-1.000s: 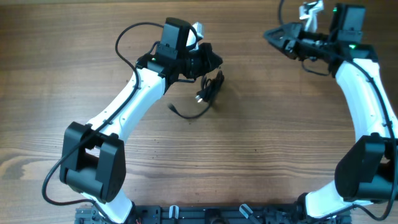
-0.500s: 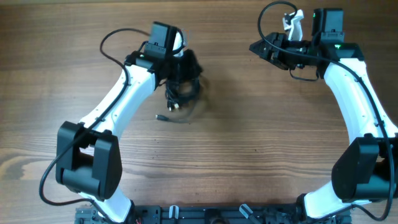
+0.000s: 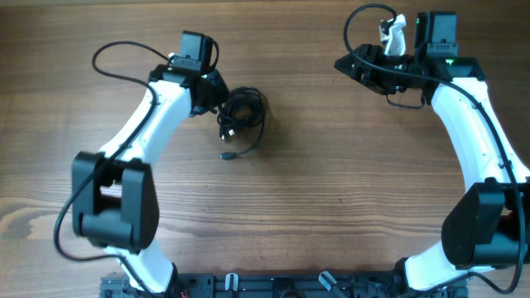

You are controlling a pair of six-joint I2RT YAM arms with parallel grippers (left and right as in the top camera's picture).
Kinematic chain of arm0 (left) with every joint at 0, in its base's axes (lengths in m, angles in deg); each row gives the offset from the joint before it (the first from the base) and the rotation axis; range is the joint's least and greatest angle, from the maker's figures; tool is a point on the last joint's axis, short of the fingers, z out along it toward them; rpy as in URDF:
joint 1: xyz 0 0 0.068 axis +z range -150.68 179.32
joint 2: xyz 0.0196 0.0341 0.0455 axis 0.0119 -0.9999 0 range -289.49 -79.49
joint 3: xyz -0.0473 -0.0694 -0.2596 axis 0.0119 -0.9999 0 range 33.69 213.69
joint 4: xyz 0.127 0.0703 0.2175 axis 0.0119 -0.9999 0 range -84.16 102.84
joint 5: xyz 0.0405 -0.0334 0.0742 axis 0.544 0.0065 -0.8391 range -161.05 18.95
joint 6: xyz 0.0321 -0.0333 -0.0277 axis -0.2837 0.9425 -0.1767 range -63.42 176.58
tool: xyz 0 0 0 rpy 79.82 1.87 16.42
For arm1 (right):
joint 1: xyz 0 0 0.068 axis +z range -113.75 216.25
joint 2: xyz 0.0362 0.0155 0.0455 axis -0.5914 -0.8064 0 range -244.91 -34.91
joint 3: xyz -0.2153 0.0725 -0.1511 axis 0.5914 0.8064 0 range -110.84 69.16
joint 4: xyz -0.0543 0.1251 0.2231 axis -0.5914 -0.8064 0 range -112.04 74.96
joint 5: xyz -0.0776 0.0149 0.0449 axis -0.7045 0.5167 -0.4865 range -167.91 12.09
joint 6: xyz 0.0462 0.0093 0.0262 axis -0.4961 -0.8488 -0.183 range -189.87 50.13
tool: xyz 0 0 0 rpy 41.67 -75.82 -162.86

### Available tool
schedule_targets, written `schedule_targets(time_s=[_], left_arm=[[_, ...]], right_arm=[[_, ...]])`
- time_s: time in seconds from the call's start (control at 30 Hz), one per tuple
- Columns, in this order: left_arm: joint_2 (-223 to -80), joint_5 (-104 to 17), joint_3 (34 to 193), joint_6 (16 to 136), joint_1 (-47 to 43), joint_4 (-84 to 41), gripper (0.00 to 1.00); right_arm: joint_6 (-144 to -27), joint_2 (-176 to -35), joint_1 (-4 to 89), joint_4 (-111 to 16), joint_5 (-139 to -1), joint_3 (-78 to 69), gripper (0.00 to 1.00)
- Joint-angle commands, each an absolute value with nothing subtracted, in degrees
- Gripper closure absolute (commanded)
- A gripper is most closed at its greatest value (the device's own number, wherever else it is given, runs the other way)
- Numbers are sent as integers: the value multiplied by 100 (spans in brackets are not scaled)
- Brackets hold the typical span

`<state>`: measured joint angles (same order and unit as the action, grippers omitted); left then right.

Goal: Untangle cables

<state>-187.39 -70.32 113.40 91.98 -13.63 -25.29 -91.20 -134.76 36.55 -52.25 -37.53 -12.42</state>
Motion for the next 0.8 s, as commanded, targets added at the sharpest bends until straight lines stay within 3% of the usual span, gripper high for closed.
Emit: schedule_targets(time_s=[0.0,0.23,0.47,0.63,0.77], left_arm=[[-19213,-7220,11298,9130,-1367,-2284,65],[-19521,-7198,11263,9161,-1398,-2157,60],[-19886,-7163,11051,9189,-1597,-1812,65],[-20029,-7226,11051,9189,-1551,-1799,96],[-19967,-7078,11060,9102,-1477,-1790,96]], right_arm=[[-9078,-13509,3642,-5284,-3856,-1283,36],[-8940,-13509,3640,-5380,-4002,-1283,35],[-8938,-13509,3642,-5393,-4000,-1283,35],[-8938,-13509,3642,-5411,-3993,-1283,35],[-8789,-13507,3762,-5343,-3799,-1292,36]])
